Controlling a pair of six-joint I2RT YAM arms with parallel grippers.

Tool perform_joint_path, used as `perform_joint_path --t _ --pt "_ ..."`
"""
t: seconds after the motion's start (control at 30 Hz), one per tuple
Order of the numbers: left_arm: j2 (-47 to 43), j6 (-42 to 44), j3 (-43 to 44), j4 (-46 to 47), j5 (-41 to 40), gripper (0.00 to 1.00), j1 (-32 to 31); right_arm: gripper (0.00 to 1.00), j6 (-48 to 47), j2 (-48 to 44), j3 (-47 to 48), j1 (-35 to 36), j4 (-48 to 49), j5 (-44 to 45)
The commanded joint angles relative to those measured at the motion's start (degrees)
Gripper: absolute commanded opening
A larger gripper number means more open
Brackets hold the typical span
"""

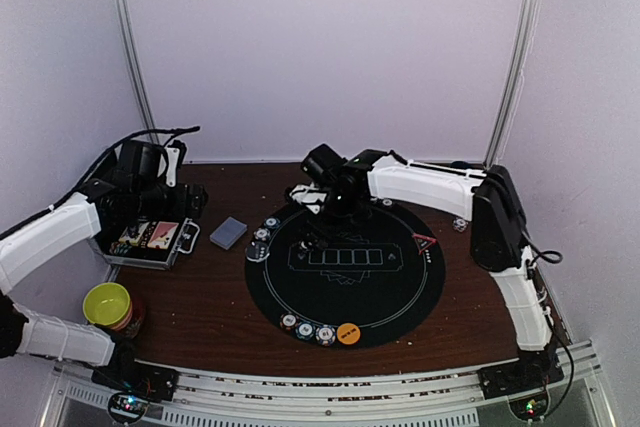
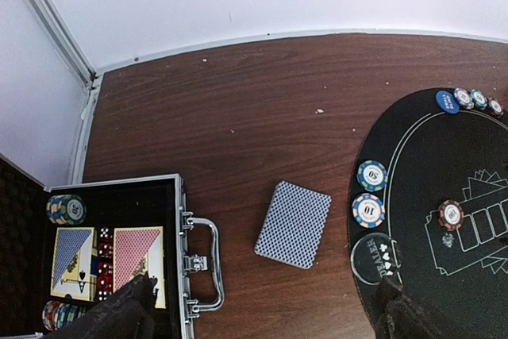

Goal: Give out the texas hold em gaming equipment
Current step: Place the poker chips pile on the poker table mat, then move the poker chips pile to the dealer area.

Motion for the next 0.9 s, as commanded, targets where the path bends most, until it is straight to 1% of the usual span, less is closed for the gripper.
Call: perform_joint_path --t 0.0,0.13,0.23,0.4,0.5,0.67,0.77,0.87 --pt "4.6 0.7 4.8 -0.5 2.8 0.98 -2.2 0.94 0.7 -15.4 -6.7 -4.1 -0.9 -1.4" --pt "11.1 -0.3 9.8 -0.8 2.9 0.98 -7.3 0.96 1.4 -25.9 -16.7 -9.1 2.5 -2.3" --pt "17.4 -1.0 14.8 -0.9 4.3 0.98 -10.3 0.97 2.2 -32.9 -23.0 -15.0 5.4 -5.0" --pt "29.1 -0.7 25.4 -3.1 4.5 0.98 -15.0 0.99 3.6 -38.8 -28.6 -22.5 9.9 -6.5" --pt "35.7 0.0 32.8 -5.1 5.0 0.98 -17.8 1.00 4.1 -40.6 -30.7 -24.3 12.5 -4.7" --pt "46.4 1.4 42.7 -10.0 5.8 0.98 -21.8 1.00 4.6 -41.6 -32.3 -24.7 14.9 -1.4" --pt "50.2 1.7 45.3 -11.9 6.4 0.98 -22.8 1.00 5.0 -42.3 -33.5 -24.8 16.5 0.2" --pt "51.9 1.4 44.9 -11.9 6.7 0.98 -22.9 1.00 5.4 -43.2 -34.8 -24.9 18.4 2.0"
